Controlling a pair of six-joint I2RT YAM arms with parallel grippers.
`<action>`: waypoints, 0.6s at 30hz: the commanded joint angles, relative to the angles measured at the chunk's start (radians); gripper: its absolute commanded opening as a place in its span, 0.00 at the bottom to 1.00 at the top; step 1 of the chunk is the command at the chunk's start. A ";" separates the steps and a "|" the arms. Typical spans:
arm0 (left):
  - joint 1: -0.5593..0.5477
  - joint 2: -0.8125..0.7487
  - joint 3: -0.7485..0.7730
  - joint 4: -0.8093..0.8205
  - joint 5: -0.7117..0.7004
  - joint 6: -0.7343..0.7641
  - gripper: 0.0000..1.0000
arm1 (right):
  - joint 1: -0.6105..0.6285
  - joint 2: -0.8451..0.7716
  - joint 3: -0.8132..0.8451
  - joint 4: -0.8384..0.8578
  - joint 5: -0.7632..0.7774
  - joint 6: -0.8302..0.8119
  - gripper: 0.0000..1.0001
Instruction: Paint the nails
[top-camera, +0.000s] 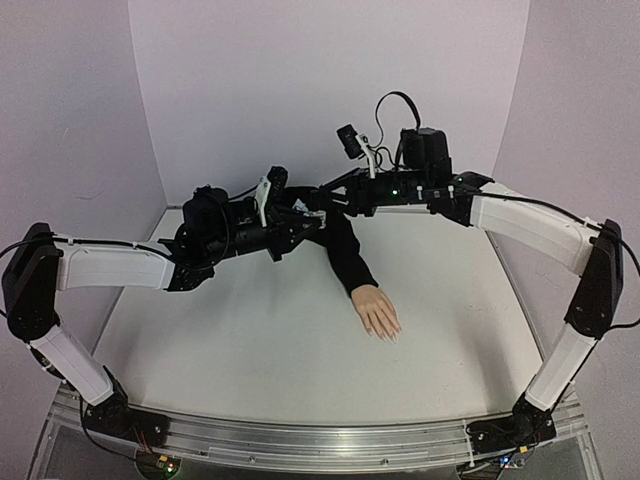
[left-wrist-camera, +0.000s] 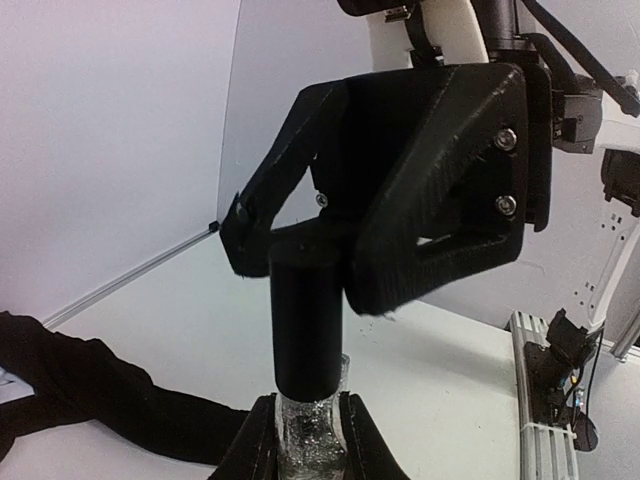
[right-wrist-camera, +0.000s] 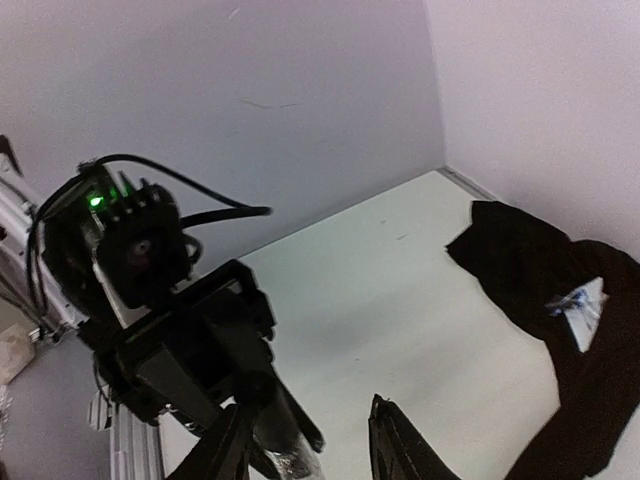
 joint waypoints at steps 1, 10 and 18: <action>0.004 -0.034 0.025 0.040 0.108 -0.026 0.00 | 0.010 0.029 0.067 0.012 -0.182 0.003 0.37; 0.014 -0.030 0.031 0.046 0.108 -0.031 0.00 | 0.012 0.065 0.084 0.014 -0.215 0.017 0.07; 0.020 -0.017 0.084 0.007 -0.266 -0.031 0.00 | 0.082 0.073 0.028 0.033 0.173 0.030 0.00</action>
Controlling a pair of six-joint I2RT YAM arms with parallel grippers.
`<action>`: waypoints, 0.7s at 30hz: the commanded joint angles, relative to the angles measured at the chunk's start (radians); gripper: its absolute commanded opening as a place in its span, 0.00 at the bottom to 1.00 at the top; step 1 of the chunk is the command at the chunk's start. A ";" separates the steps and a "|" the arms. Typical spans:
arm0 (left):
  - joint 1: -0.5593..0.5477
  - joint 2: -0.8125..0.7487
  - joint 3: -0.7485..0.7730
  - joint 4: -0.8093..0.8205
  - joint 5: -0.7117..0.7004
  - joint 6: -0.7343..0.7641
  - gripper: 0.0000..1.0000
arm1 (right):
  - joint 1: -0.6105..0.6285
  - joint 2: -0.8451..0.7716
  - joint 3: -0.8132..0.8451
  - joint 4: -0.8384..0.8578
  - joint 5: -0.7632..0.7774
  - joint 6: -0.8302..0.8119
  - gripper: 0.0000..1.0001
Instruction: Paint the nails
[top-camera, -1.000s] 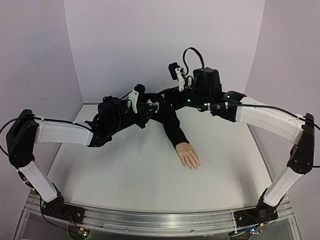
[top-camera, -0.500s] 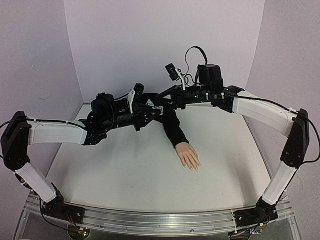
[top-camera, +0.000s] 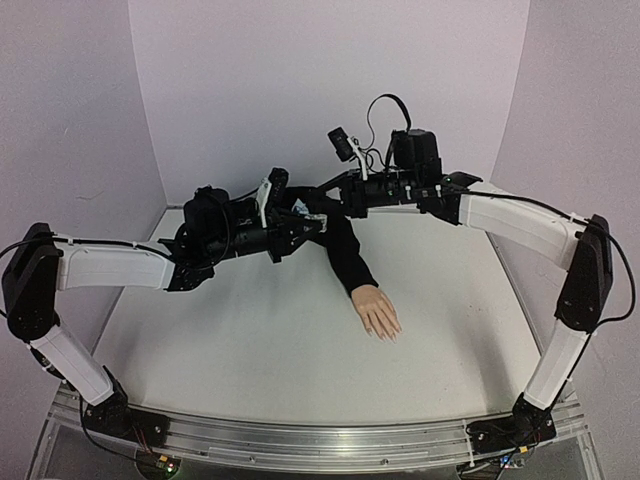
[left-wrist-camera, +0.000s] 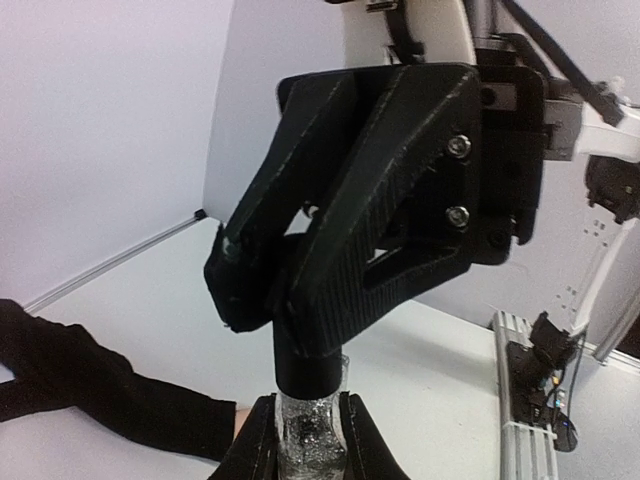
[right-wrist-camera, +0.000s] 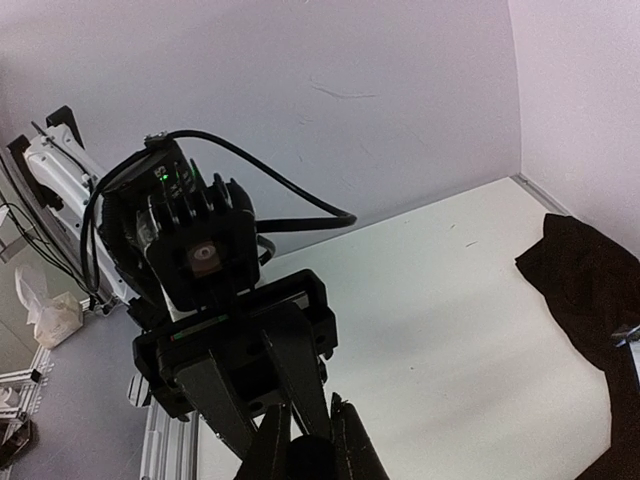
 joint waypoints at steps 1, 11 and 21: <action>0.013 -0.006 0.100 0.010 -0.355 0.017 0.00 | 0.119 0.005 -0.025 0.006 0.472 0.041 0.00; 0.013 0.055 0.135 -0.034 -0.552 0.073 0.00 | 0.373 0.117 0.113 -0.031 1.467 0.153 0.19; 0.014 -0.069 -0.059 -0.007 -0.237 0.070 0.00 | 0.218 -0.094 -0.058 -0.029 0.584 0.008 0.77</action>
